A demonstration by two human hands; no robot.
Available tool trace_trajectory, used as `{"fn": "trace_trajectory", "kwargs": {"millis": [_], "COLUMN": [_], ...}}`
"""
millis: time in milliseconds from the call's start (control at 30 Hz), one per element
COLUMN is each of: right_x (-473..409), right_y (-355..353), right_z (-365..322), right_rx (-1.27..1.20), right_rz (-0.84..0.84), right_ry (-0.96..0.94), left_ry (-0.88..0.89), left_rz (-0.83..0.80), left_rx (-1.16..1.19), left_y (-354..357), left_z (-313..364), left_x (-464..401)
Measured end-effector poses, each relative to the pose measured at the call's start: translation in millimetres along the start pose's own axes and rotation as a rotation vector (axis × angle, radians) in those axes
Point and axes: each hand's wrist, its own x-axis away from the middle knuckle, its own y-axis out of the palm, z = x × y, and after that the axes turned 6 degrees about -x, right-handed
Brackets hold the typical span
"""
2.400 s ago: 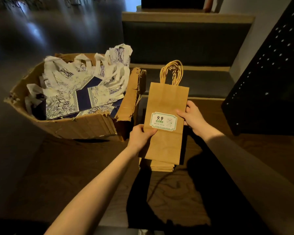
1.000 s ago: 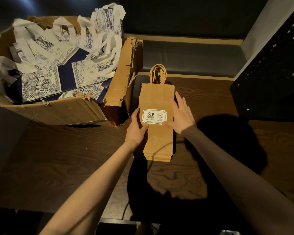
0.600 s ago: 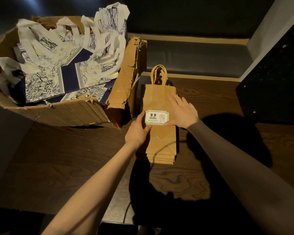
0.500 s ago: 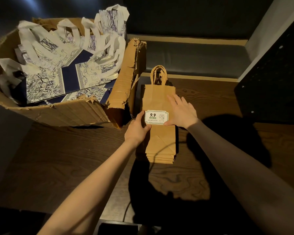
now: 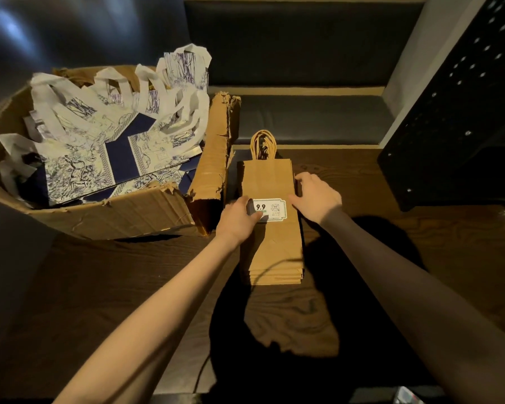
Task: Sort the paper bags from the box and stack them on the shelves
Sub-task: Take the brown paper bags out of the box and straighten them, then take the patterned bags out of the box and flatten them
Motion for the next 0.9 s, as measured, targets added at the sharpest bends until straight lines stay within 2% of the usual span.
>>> {"fn": "trace_trajectory", "kwargs": {"millis": [300, 433, 567, 733, 900], "right_x": [38, 52, 57, 42, 10], "right_y": [-42, -54, -58, -64, -57], "right_z": [-67, -104, -143, -188, -233], "right_rx": [-0.082, -0.096, -0.110, -0.152, -0.144], "right_rz": [0.335, 0.460, 0.512, 0.455, 0.403], "right_ry": [0.115, 0.128, 0.094, 0.005, -0.076], "left_ry": [0.188, 0.234, 0.290, 0.368, 0.333], "left_rz": [-0.163, -0.242, -0.333, -0.234, -0.047], "left_rx": [0.159, 0.349, 0.525, 0.496, 0.480], "left_y": [-51, -87, -126, -177, -228], "left_z": [16, 21, 22, 2, -40], "left_x": [4, 9, 19, 15, -7]}}
